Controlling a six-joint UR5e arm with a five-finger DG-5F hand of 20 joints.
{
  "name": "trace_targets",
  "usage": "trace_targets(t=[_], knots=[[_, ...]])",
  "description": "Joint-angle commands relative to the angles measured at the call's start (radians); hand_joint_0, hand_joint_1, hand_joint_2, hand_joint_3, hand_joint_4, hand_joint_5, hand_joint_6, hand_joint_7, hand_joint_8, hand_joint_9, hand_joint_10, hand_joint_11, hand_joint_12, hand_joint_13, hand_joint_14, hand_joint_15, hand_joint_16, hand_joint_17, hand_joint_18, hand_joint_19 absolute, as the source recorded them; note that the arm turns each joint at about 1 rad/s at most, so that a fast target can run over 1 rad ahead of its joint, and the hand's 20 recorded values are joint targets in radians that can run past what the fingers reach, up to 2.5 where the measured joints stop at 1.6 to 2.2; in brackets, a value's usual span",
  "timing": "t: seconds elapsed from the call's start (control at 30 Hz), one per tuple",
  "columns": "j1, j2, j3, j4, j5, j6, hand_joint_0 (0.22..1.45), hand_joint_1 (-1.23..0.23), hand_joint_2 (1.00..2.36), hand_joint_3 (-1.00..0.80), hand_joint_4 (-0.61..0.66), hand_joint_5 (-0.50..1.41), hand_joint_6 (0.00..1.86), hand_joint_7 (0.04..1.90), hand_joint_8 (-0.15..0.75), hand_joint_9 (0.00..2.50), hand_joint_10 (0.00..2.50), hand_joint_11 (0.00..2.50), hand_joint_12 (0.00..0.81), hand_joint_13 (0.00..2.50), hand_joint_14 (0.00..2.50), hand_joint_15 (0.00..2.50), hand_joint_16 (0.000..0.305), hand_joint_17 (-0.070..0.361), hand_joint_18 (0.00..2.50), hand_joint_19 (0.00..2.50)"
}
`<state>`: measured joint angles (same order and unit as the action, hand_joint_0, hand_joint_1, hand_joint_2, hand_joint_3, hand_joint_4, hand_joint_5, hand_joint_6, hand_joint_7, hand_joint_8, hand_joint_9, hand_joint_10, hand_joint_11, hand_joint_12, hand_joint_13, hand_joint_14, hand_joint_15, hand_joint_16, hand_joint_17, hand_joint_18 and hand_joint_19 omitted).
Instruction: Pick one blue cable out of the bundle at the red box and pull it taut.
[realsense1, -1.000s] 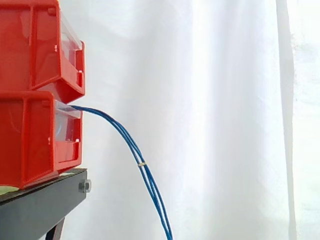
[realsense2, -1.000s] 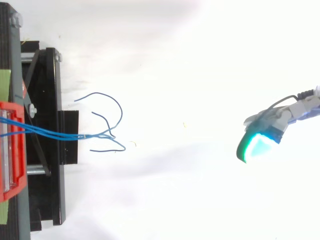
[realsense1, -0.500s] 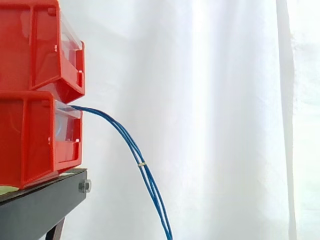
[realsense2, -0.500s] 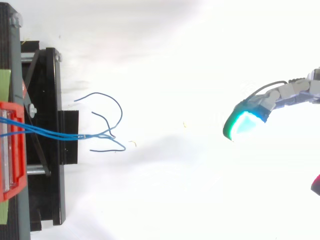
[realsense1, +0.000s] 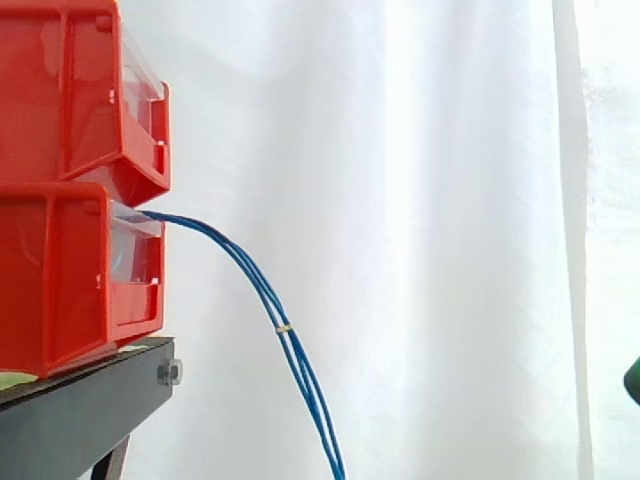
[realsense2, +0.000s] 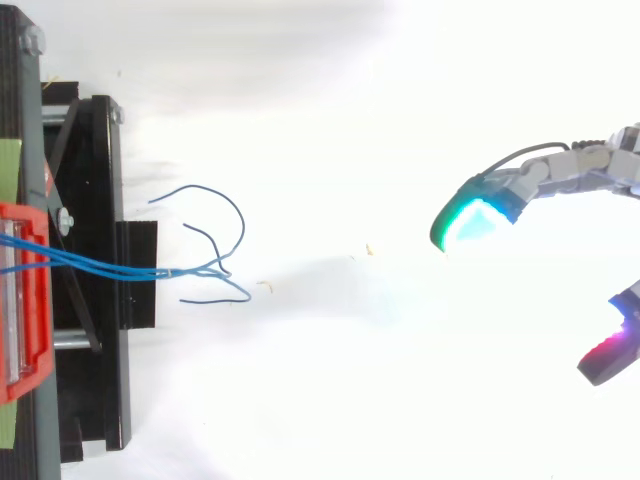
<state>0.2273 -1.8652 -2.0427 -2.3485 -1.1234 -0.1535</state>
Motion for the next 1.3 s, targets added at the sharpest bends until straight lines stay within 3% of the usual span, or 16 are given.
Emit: trace_targets(t=[0.0, 0.2, 0.33, 0.57, 0.6, 0.63, 0.73, 0.77, 0.93, 1.27], knots=[[0.004, -0.034, 0.010, 0.037, 0.014, 0.000, 0.54, -1.06, 1.00, -0.50, 0.24, -0.22, 0.50, 0.72, 0.273, 0.43, 0.00, 0.13, 0.333, 0.39, 0.00, 0.10, 0.042, 0.094, 0.30, 0.01], [0.006, -0.109, 0.093, 0.031, 0.017, 0.005, 0.52, -1.00, 1.00, -0.50, 0.26, -0.22, 0.50, 0.72, 0.285, 0.44, 0.00, 0.12, 0.336, 0.39, 0.00, 0.11, 0.042, 0.095, 0.29, 0.02], [0.006, -0.147, 0.144, 0.015, 0.017, 0.005, 0.47, -0.88, 1.00, -0.50, 0.28, -0.21, 0.50, 0.72, 0.302, 0.46, 0.00, 0.12, 0.353, 0.40, 0.00, 0.13, 0.046, 0.103, 0.30, 0.05], [0.001, -0.196, 0.214, -0.015, 0.019, 0.006, 0.44, -0.74, 1.00, -0.50, 0.32, -0.19, 0.50, 0.72, 0.321, 0.48, 0.00, 0.13, 0.372, 0.39, 0.00, 0.14, 0.050, 0.113, 0.28, 0.09], [0.000, -0.207, 0.230, -0.029, 0.019, 0.009, 0.44, -0.74, 1.00, -0.50, 0.32, -0.19, 0.50, 0.72, 0.321, 0.48, 0.00, 0.12, 0.373, 0.39, 0.00, 0.14, 0.050, 0.113, 0.28, 0.09], [-0.003, -0.244, 0.271, -0.052, 0.016, 0.025, 0.44, -0.74, 1.00, -0.50, 0.32, -0.19, 0.50, 0.72, 0.322, 0.48, 0.00, 0.12, 0.374, 0.39, 0.00, 0.14, 0.050, 0.113, 0.28, 0.08], [-0.005, -0.270, 0.309, -0.072, 0.019, 0.049, 0.45, -0.74, 1.00, -0.50, 0.33, -0.19, 0.50, 0.72, 0.325, 0.49, 0.00, 0.12, 0.375, 0.39, 0.00, 0.14, 0.050, 0.113, 0.28, 0.09], [-0.005, -0.270, 0.309, -0.072, 0.019, 0.049, 0.45, -0.74, 1.00, -0.50, 0.33, -0.19, 0.50, 0.72, 0.325, 0.49, 0.00, 0.12, 0.375, 0.39, 0.00, 0.14, 0.050, 0.113, 0.28, 0.09], [-0.008, -0.299, 0.388, -0.133, 0.014, 0.058, 0.45, -0.74, 1.00, -0.50, 0.33, -0.18, 0.50, 0.72, 0.326, 0.49, 0.00, 0.12, 0.374, 0.39, 0.00, 0.13, 0.050, 0.113, 0.28, 0.09], [-0.023, -0.313, 0.432, -0.141, 0.016, 0.026, 0.45, -0.75, 1.00, -0.50, 0.34, -0.18, 0.50, 0.72, 0.327, 0.50, 0.00, 0.13, 0.373, 0.39, 0.00, 0.14, 0.050, 0.112, 0.28, 0.09]])
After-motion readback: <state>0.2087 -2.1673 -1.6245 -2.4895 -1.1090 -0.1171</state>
